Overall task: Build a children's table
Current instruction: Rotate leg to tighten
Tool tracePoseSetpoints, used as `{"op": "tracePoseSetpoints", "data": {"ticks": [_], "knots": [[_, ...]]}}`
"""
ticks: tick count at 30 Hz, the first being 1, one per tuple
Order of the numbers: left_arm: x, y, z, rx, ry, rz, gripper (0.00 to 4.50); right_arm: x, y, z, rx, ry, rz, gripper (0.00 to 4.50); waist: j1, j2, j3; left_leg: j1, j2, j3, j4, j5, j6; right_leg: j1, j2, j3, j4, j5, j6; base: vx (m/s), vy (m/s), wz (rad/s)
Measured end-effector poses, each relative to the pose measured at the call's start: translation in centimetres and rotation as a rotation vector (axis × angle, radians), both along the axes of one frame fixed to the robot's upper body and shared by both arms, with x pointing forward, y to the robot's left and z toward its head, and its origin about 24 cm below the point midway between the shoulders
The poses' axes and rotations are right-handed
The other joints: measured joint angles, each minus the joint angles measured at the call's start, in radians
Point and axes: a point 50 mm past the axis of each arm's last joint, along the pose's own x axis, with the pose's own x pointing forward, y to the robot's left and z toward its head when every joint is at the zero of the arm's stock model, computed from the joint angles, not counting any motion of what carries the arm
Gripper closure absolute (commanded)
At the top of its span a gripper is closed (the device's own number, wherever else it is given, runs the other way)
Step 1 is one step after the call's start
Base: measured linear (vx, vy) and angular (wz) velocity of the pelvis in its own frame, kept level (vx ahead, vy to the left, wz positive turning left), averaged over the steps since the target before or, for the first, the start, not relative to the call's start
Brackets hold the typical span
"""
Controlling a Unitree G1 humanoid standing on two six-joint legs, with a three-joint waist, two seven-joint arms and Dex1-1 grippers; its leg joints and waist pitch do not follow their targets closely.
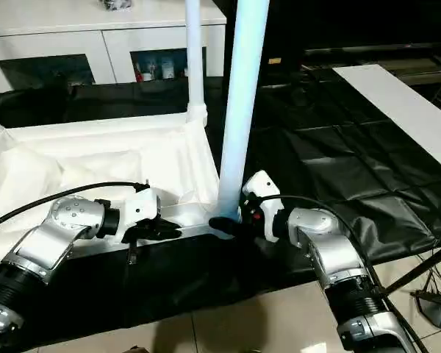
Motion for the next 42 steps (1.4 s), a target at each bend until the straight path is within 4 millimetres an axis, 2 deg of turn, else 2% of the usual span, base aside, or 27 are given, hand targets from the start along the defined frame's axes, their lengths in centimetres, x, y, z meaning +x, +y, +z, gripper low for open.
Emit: {"op": "tracePoseSetpoints", "data": {"ticks": [2,5,8,12,13,15,19,23,25,30,31,38,42], "knots": [[0.0,0.1,0.0,0.003,0.002,0.007,4.50,0.1,0.1,-0.1,0.005,-0.001,-0.015,1.75,-0.001,0.000,0.000,0.001,0.000,0.000,0.000,0.000,0.000,0.000,0.000,0.000,0.000,0.000,0.000,0.000,0.000,0.00],[0.5,-0.1,-0.2,0.022,-0.016,0.076,4.50,0.9,1.3,-0.7,0.031,-0.011,-0.154,1.78,-0.016,-0.001,-0.001,0.004,0.000,0.000,0.000,0.000,0.000,0.002,0.000,0.001,0.002,0.002,-0.002,0.000,0.000,0.00],[1.0,-0.8,-0.4,0.010,-0.030,0.140,4.50,1.5,1.9,-1.0,0.054,-0.009,-0.292,1.79,-0.023,-0.002,-0.001,0.005,0.000,0.000,0.000,0.000,0.000,0.002,0.000,0.001,0.001,0.003,-0.003,0.000,0.000,0.00],[2.2,-3.0,-0.8,-0.023,-0.057,0.254,4.50,3.0,3.1,-1.2,0.067,0.001,-0.556,1.80,-0.025,-0.002,-0.001,0.005,-0.001,0.000,0.000,0.000,-0.001,0.002,0.000,0.002,0.001,0.004,-0.002,0.000,0.000,0.00],[3.0,-4.4,-0.9,-0.034,-0.066,0.322,4.50,4.0,3.6,-1.0,0.068,0.010,-0.699,1.80,-0.024,-0.002,-0.001,0.006,-0.001,0.000,0.001,0.001,-0.001,0.002,0.000,0.003,0.001,0.003,-0.002,0.000,0.000,0.00],[3.5,-6.0,-0.9,-0.038,-0.086,0.382,4.50,4.9,3.9,-0.9,0.052,0.021,-0.849,1.80,-0.020,-0.002,-0.001,0.005,-0.003,0.001,0.000,0.001,-0.001,0.002,0.000,0.005,-0.001,0.002,0.001,0.000,0.000,0.00],[3.7,-7.7,-1.0,-0.037,-0.107,0.419,4.50,5.5,4.2,-0.7,0.034,0.010,-0.942,1.80,-0.018,-0.002,-0.001,0.004,-0.005,0.002,0.000,0.001,-0.001,0.002,0.000,0.010,-0.001,0.003,0.001,0.000,0.000,0.00],[3.8,-7.7,-0.8,-0.033,-0.131,0.413,4.50,5.6,4.1,-0.7,0.061,-0.006,-0.946,1.80,-0.018,-0.002,-0.001,0.002,-0.005,0.002,0.000,0.001,-0.001,0.001,0.001,0.012,0.000,0.005,-0.001,0.000,0.000,0.00],[3.8,-7.5,-0.8,-0.029,-0.142,0.403,4.50,5.6,4.1,-0.7,0.073,-0.012,-0.936,1.24,-0.018,-0.002,-0.001,0.002,-0.005,0.003,0.000,0.001,-0.001,0.000,0.001,0.013,-0.001,0.005,0.000,0.000,0.000,0.00],[3.9,-6.0,-0.6,-0.006,-0.179,0.379,4.50,5.0,4.2,-0.4,0.123,-0.046,-0.810,0.92,-0.025,-0.001,-0.001,0.001,-0.002,0.004,0.000,0.000,-0.001,-0.003,0.004,0.015,0.000,0.005,0.000,0.000,0.000,0.00],[3.8,-5.8,-0.6,-0.006,-0.182,0.375,4.50,4.8,3.9,-0.3,0.116,-0.062,-0.792,0.74,-0.025,-0.001,-0.001,0.001,-0.002,0.005,0.000,0.000,-0.001,-0.004,0.005,0.015,0.000,0.005,0.000,0.000,0.000,0.00],[3.0,-3.9,-0.5,-0.001,-0.172,0.303,4.50,3.4,1.7,1.6,0.030,-0.157,-0.526,0.26,-0.018,-0.001,0.000,0.001,-0.001,0.005,-0.001,0.000,-0.001,-0.004,0.006,0.017,-0.001,0.004,0.002,0.000,0.000,0.00],[1.6,-2.3,-0.6,-0.021,-0.115,0.177,4.50,1.0,-0.8,0.8,-0.081,-0.091,-0.312,0.06,-0.014,-0.001,-0.001,0.002,-0.001,0.005,-0.002,0.000,0.000,-0.004,0.006,0.018,-0.002,0.001,0.004,0.000,0.000,0.00]]}}
